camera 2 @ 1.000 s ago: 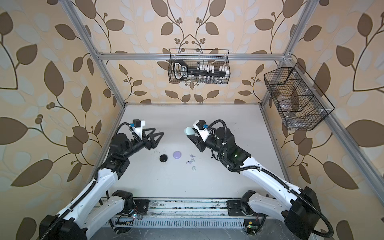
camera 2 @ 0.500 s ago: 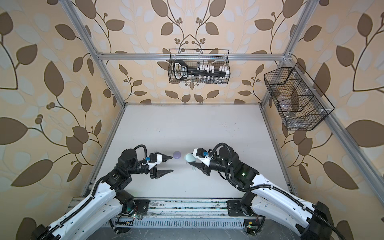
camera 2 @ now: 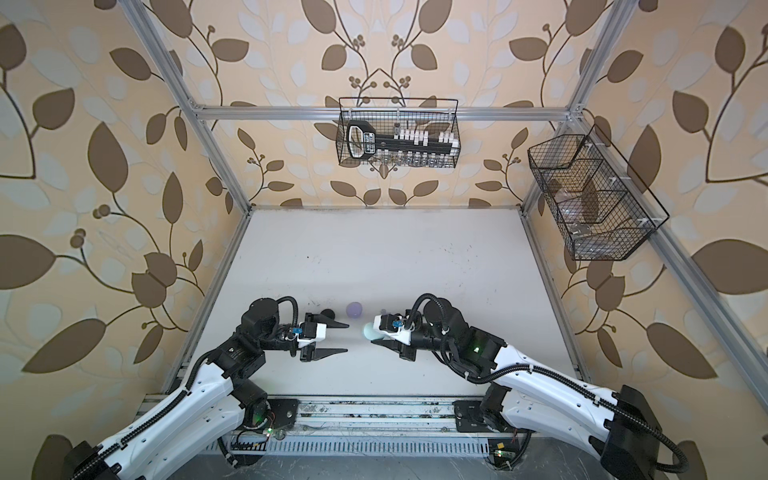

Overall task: Insert the wireless bluetooth earbuds into the charging case
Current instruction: 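Carry the case toward the left gripper while the left gripper reaches to meet it, then grasp the case's base with the left gripper while the right gripper holds the lid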

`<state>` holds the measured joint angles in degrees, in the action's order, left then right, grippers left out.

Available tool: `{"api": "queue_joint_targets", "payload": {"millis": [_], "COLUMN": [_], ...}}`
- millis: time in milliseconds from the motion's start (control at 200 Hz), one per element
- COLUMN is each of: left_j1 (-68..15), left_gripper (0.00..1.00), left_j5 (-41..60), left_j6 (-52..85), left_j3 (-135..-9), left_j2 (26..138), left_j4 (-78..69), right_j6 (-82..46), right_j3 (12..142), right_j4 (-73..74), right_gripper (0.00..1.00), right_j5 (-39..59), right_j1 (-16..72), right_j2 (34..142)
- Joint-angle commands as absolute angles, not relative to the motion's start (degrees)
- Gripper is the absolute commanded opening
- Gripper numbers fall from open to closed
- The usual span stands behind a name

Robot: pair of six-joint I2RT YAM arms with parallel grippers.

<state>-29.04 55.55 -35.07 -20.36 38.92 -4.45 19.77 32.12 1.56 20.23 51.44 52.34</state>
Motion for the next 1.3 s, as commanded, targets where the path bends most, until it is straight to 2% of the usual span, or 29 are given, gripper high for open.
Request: {"api": "queue_joint_targets", "payload": {"millis": [0,225,390,1295], "left_j1": [-30.56,-32.72,-32.74,-33.07], "left_gripper": [0.53,0.55,0.55,0.51], "left_j5": [56.06,53.5,52.43,55.46], "left_j6": [-37.88,-38.55,-39.43,-41.18], "left_j3": [-21.42,-24.74,-25.72,-26.09], "left_j2": [40.31,45.81,43.94,44.01], "left_j4": [-4.92,-2.12,0.88,1.59], "right_j6": [21.8,18.73,17.57,18.01], "right_j3": [31.82,30.45,31.83,32.93], "right_j4": [3.92,11.87,14.36,14.46], "right_gripper": [0.0,0.0,0.0,0.0], "right_j5": [21.35,17.04,18.2,18.58], "right_j1": [52.5,56.49,57.95,58.77], "right_j2": [53.38,57.42,60.2,61.46]}}
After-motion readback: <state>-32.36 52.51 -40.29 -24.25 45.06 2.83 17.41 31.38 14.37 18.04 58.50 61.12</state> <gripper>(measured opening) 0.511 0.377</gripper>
